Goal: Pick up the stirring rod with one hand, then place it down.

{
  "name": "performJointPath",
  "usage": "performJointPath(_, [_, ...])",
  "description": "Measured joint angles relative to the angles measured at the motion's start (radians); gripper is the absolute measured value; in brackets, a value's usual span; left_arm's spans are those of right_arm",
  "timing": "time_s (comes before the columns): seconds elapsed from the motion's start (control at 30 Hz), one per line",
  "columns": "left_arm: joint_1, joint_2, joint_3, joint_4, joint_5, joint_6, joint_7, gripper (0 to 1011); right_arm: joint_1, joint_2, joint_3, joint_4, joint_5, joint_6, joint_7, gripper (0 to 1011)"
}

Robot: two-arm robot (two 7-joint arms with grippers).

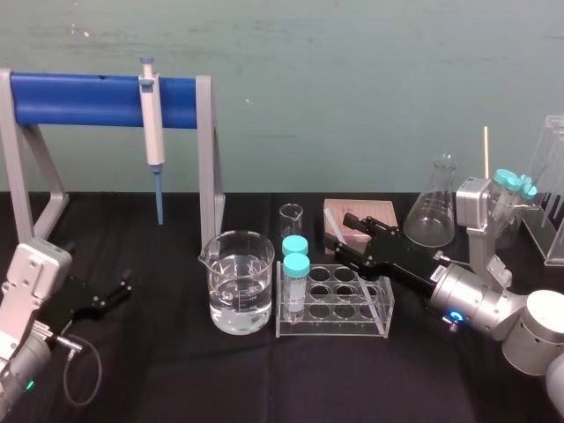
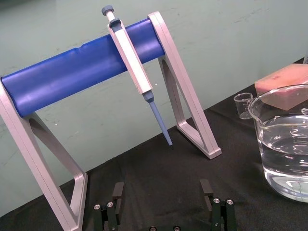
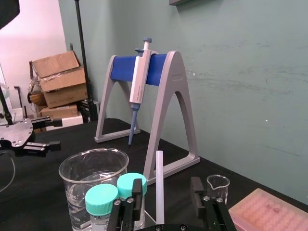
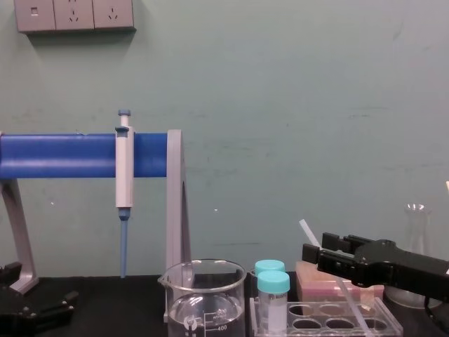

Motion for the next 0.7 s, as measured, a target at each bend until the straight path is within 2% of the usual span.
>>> performJointPath(0.07, [0.000,0.000,0.000,0.000,0.000,0.000,0.000,1000,0.000,0.000,0.000,0.000,0.000,0.000,0.000,624])
performJointPath(0.13, [0.000,0.000,0.000,0.000,0.000,0.000,0.000,1000,0.000,0.000,0.000,0.000,0.000,0.000,0.000,518])
performJointPath(0.3, [0.000,0.000,0.000,0.000,0.000,0.000,0.000,1000,0.000,0.000,0.000,0.000,0.000,0.000,0.001,377])
performJointPath(0.33, [0.000,0.000,0.000,0.000,0.000,0.000,0.000,1000,0.000,0.000,0.000,0.000,0.000,0.000,0.001,315])
performJointPath(0.37, [0.000,0.000,0.000,0.000,0.000,0.000,0.000,1000,0.000,0.000,0.000,0.000,0.000,0.000,0.001,315])
performJointPath(0.43, [0.000,0.000,0.000,0.000,0.000,0.000,0.000,1000,0.000,0.000,0.000,0.000,0.000,0.000,0.001,221])
performJointPath(0.53, [0.000,0.000,0.000,0.000,0.000,0.000,0.000,1000,0.000,0.000,0.000,0.000,0.000,0.000,0.001,164])
performJointPath(0.57, [0.000,0.000,0.000,0.000,0.000,0.000,0.000,1000,0.000,0.000,0.000,0.000,0.000,0.000,0.001,103])
performJointPath(0.7, [0.000,0.000,0.000,0.000,0.000,0.000,0.000,1000,0.000,0.000,0.000,0.000,0.000,0.000,0.001,64])
